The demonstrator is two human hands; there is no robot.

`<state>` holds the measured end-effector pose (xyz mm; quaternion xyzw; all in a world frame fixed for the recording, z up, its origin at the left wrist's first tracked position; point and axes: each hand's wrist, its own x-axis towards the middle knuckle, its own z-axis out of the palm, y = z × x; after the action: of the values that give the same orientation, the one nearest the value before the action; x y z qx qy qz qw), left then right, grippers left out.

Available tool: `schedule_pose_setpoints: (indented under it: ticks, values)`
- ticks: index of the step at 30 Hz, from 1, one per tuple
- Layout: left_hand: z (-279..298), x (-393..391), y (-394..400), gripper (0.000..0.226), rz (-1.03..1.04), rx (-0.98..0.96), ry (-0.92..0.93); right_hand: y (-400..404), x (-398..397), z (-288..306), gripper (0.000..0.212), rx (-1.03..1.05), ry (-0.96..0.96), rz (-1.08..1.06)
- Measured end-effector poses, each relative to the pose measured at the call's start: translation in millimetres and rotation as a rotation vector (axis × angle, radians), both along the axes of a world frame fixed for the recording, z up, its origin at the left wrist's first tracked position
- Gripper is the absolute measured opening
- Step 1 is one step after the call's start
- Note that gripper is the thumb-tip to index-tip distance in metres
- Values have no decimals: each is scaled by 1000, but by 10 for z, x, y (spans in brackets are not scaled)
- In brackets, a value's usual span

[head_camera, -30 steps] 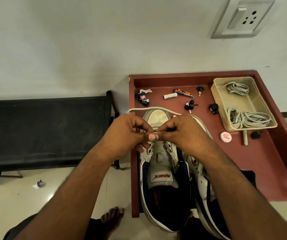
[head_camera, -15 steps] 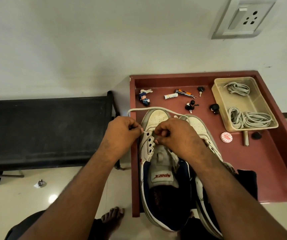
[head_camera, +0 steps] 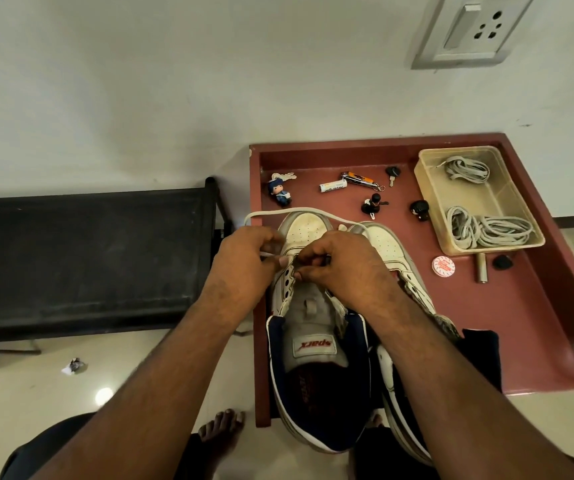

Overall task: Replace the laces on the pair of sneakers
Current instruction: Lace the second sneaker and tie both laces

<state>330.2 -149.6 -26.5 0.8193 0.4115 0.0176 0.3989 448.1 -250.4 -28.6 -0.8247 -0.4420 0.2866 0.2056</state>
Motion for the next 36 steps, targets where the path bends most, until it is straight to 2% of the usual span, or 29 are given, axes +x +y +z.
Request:
schedule_pose_setpoints:
  ticks: [2, 3, 6, 10, 13, 19, 24, 26, 28, 29, 32, 34, 36]
  values:
    - [66, -17, -2, 57, 32, 46, -29, -18, 1, -12, 23, 14, 20, 1]
    - [115, -30, -2, 63, 71, 64, -50, -27, -1, -18, 23, 27, 35, 0]
    - [189, -56, -11, 51, 61, 91, -44, -19, 8, -59, 19, 32, 11, -1]
    - [127, -33, -122, 41, -69, 16, 234, -4, 0, -126, 23, 39, 0, -5]
    - [86, 0, -124, 27, -107, 36, 280, 3, -5, -129, 21, 55, 41, -20]
    - [61, -57, -67, 19, -116, -41, 144, 118, -53, -173, 9, 77, 46, -88]
    - [17, -82, -68, 16, -89, -48, 96, 117, -62, -145, 6, -1, -20, -96]
    - [20, -91, -81, 24, -44, -42, 20, 132, -80, -121, 6, -14, -55, -65]
    - [19, -113, -113, 45, 22, -51, -75, 142, -78, -47, 5, -93, -107, 20]
    - [23, -121, -133, 48, 43, -51, -108, 137, -65, 18, 7, -136, -141, 80]
    - [-13, -135, -169, 43, 81, -42, -155, 72, -50, 272, 8, -226, -232, 301]
    - [-42, -146, -172, 38, 117, -52, -185, -33, -127, 459, 23, -258, -276, 397]
    - [-65, -138, -169, 35, 147, -55, -186, -195, -281, 640, 30, -296, -278, 450]
